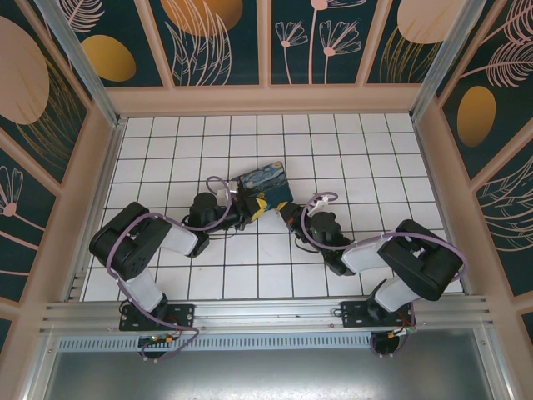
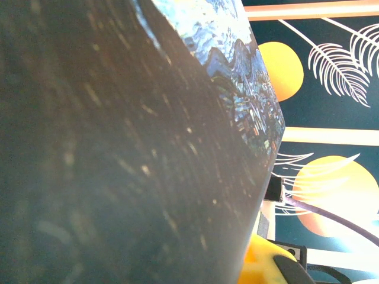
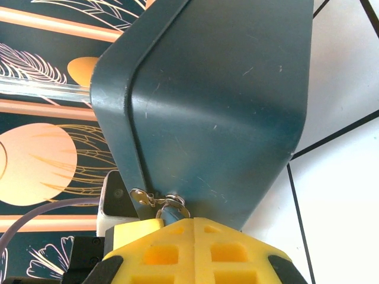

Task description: Unlock a padlock with a key

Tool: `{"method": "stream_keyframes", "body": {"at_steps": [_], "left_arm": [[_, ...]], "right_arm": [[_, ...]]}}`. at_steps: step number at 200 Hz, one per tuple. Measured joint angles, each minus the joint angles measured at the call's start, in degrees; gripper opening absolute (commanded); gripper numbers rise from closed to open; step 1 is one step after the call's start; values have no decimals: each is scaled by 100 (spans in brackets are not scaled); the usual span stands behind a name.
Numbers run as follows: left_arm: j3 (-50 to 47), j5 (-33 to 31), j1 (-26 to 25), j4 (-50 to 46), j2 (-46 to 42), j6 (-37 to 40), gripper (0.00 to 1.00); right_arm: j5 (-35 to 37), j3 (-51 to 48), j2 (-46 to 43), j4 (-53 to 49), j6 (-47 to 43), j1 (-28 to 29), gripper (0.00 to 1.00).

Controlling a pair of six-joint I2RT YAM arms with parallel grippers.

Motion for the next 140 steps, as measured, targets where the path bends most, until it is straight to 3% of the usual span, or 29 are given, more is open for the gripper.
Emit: {"method": "stream_keyframes", "body": {"at_steps": [140], "left_arm": [[-9, -63, 0, 4, 0, -2, 0]], "right_arm": [[17, 197, 170, 50, 0, 33, 0]]}}
